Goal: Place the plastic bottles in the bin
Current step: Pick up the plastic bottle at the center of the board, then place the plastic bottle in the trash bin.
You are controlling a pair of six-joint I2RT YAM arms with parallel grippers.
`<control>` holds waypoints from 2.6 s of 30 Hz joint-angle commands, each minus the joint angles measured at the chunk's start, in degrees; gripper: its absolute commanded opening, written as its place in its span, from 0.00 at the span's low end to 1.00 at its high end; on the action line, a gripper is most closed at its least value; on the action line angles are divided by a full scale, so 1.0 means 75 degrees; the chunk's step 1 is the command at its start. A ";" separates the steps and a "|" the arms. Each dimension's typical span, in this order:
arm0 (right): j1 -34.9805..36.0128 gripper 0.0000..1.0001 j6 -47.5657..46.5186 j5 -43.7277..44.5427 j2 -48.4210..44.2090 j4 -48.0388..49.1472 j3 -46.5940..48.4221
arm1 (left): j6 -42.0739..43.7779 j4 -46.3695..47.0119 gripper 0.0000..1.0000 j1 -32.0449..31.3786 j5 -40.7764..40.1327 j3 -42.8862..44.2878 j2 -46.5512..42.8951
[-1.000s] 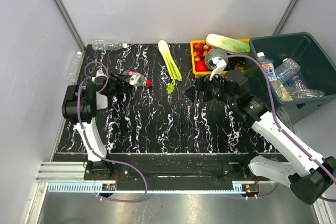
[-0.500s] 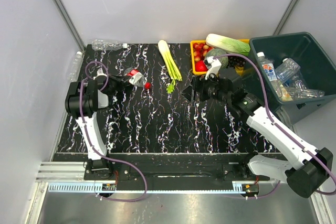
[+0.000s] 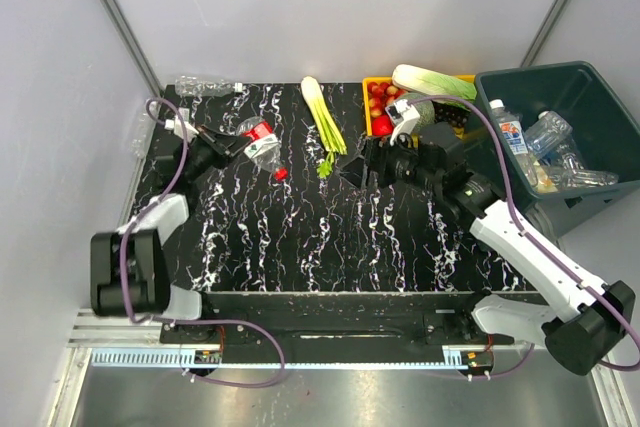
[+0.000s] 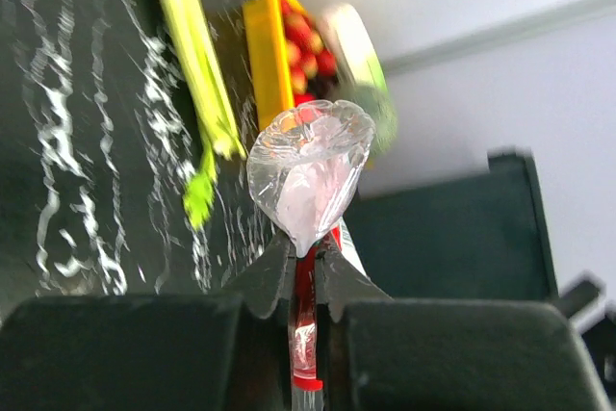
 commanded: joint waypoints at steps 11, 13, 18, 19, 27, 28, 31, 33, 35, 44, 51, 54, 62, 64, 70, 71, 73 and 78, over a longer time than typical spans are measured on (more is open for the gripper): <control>0.0123 0.87 0.1196 -0.2229 0.1236 0.3056 0.0090 | 0.2140 -0.1726 0.00 -0.1089 0.3098 -0.0973 -0.3559; 0.0240 0.87 0.1431 -0.2394 0.1505 0.3549 0.0019 | 0.1462 -0.0627 0.00 -0.1161 0.3330 -0.1231 -0.3700; 0.0626 0.86 0.1432 -0.2279 0.2349 0.3821 0.0381 | 0.1060 0.0163 0.00 -0.1266 0.3449 -0.1490 -0.4215; 0.0673 0.86 0.1455 -0.2139 0.2443 0.3798 0.0440 | 0.1060 0.0187 0.00 -0.1313 0.3437 -0.1525 -0.4321; 0.0908 0.65 0.1958 -0.2674 0.3076 0.5211 0.0231 | 0.0954 0.0328 0.00 -0.1395 0.3332 -0.1478 -0.4532; 0.0920 0.60 0.2145 -0.2873 0.3158 0.5528 0.0172 | 0.1036 0.0200 0.00 -0.1395 0.3274 -0.1479 -0.4579; 0.0932 0.48 0.2650 -0.3075 0.3264 0.6104 0.0031 | 0.1282 -0.0245 0.01 -0.1383 0.3074 -0.1397 -0.4708; 0.0931 0.34 0.2744 -0.3017 0.3276 0.6362 -0.0075 | 0.1492 -0.0608 0.05 -0.1372 0.3015 -0.1315 -0.4778; 0.0931 0.23 0.2768 -0.2900 0.3299 0.6422 -0.0145 | 0.1704 -0.0972 0.06 -0.1395 0.2945 -0.1233 -0.4837; 0.0932 0.00 0.3295 -0.3262 0.3522 0.6692 -0.0075 | 0.2559 -0.2425 0.36 -0.1383 0.2430 -0.1115 -0.5036; 0.0920 0.00 0.2559 -0.2806 0.3147 0.5874 -0.0029 | 0.2641 -0.2590 0.60 -0.1372 0.2266 -0.1092 -0.5269; 0.0908 0.00 0.1903 -0.2432 0.2995 0.4995 0.0439 | 0.3051 -0.3222 0.84 -0.1372 0.1985 -0.0917 -0.5493; -0.0050 0.00 0.1700 -0.1200 0.2398 0.3529 0.0746 | 0.3872 -0.4464 0.99 -0.1383 0.1107 -0.0588 -0.5973; -0.0589 0.00 0.1702 -0.1142 0.2094 0.3341 0.0699 | 0.4094 -0.4826 0.99 -0.1383 0.0802 -0.0506 -0.6009; -0.1541 0.00 -0.0192 0.0366 0.1039 0.0908 0.2054 | 0.4224 -0.5298 0.99 -0.1383 0.0367 -0.0436 -0.6161; -0.1564 0.00 -0.0649 0.0846 0.0817 0.0497 0.2464 | 0.4247 -0.5332 0.99 -0.1383 0.0321 -0.0447 -0.6115; -0.1576 0.00 -0.1634 0.2145 0.0500 -0.0196 0.3086 | 0.4248 -0.5449 0.99 -0.1383 0.0285 -0.0412 -0.6056; -0.1611 0.00 -0.4447 0.5956 -0.0227 -0.0083 0.4119 | 0.4165 -0.5333 0.99 -0.1372 0.0355 -0.0494 -0.6045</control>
